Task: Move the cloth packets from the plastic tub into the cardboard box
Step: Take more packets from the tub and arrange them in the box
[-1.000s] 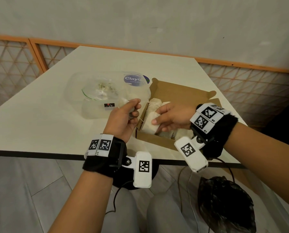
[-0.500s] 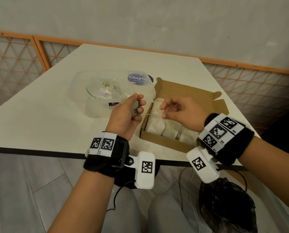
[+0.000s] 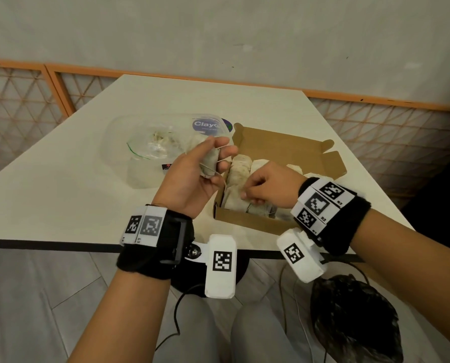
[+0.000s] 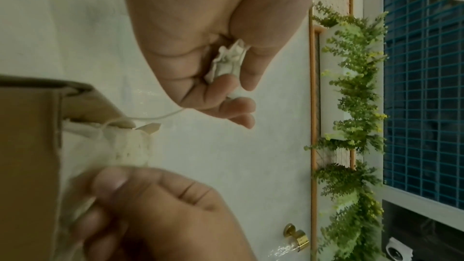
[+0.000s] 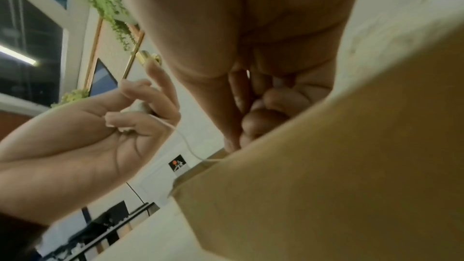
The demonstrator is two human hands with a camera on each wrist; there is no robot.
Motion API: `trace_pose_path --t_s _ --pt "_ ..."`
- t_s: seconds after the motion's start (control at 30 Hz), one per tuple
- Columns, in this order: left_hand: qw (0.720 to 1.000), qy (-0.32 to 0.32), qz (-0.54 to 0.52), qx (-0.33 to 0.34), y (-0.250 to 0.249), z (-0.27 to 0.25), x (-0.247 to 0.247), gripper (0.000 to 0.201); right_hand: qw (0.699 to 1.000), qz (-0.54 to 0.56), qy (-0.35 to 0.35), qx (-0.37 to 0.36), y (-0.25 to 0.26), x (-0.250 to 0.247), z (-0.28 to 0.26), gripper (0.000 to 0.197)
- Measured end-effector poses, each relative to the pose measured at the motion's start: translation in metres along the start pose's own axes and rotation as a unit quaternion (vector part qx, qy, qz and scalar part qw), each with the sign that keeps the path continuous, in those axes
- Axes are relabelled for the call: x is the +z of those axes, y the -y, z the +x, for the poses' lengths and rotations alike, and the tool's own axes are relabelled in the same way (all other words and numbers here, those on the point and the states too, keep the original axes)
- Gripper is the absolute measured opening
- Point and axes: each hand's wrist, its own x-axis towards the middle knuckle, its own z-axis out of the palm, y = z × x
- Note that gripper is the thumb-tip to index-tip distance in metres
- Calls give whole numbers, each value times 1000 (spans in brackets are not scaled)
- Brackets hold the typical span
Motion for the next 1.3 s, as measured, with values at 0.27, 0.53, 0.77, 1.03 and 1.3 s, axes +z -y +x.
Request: trace_pose_path --t_s 0.27,0.53,0.77,1.03,1.3 --pt "994 28 72 -76 14 12 13 33 959 158 -215 -95 20 -29 -17 34" --pt "951 148 208 -177 9 25 50 46 987 35 -138 -75 10 -55 -11 16" --pt "928 60 367 -3 11 41 49 7 964 206 -168 27 -23 -65 -18 11" --pt "925 50 376 13 26 42 64 16 982 56 -177 11 -43 -78 -38 16" --pt "939 -143 290 113 35 35 25 15 997 -30 -39 67 -65 -99 -69 11"
